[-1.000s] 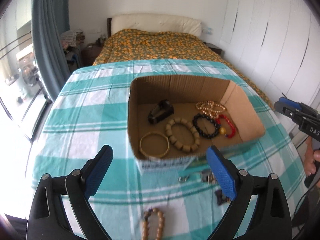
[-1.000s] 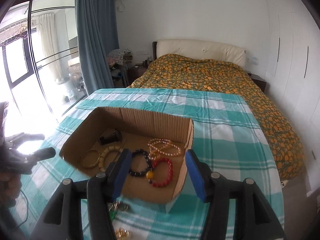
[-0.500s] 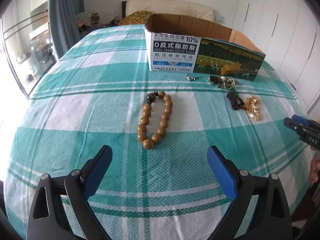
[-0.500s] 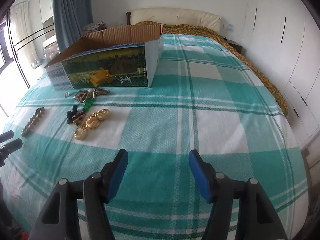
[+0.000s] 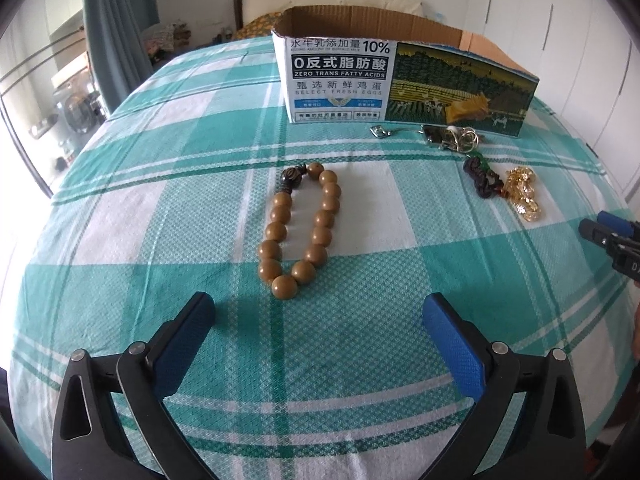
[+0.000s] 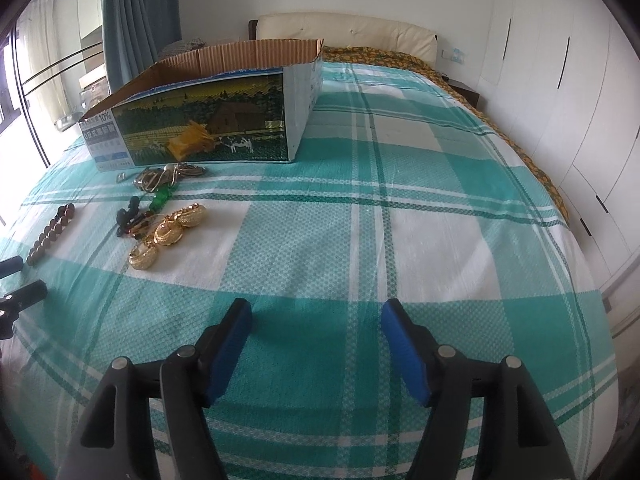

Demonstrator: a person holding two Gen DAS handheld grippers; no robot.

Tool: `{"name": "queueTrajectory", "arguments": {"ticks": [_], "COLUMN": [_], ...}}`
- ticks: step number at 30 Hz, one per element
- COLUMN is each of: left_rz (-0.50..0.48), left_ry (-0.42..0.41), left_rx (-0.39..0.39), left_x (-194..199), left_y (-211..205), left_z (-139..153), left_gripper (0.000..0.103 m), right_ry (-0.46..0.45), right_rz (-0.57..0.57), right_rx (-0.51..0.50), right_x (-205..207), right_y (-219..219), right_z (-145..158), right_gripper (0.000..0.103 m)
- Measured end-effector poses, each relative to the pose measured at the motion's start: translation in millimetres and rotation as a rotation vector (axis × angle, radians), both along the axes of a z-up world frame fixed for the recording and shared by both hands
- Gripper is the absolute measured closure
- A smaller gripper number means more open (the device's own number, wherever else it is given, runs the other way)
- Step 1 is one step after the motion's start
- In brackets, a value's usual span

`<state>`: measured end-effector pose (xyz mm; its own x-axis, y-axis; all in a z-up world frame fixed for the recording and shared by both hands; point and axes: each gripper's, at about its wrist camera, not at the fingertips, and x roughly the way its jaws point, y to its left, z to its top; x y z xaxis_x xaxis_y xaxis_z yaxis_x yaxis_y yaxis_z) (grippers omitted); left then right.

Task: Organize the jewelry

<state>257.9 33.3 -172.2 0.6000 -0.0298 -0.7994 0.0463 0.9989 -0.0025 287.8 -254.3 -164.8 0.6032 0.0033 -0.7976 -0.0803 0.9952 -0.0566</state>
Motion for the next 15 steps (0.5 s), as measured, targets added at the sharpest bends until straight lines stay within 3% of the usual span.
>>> {"name": "queueTrajectory", "arguments": {"ticks": [15], "left_rz": [0.002], "left_ry": [-0.002], "left_rx": [0.0], "left_x": [-0.6], "left_y": [-0.5], "left_z": [-0.1], "left_gripper": [0.0], "right_ry": [-0.008], "right_rz": [-0.004], "right_rx": [0.005], "right_x": [-3.1], "right_y": [-0.6], "right_z": [-0.7], "right_gripper": [0.033]}}
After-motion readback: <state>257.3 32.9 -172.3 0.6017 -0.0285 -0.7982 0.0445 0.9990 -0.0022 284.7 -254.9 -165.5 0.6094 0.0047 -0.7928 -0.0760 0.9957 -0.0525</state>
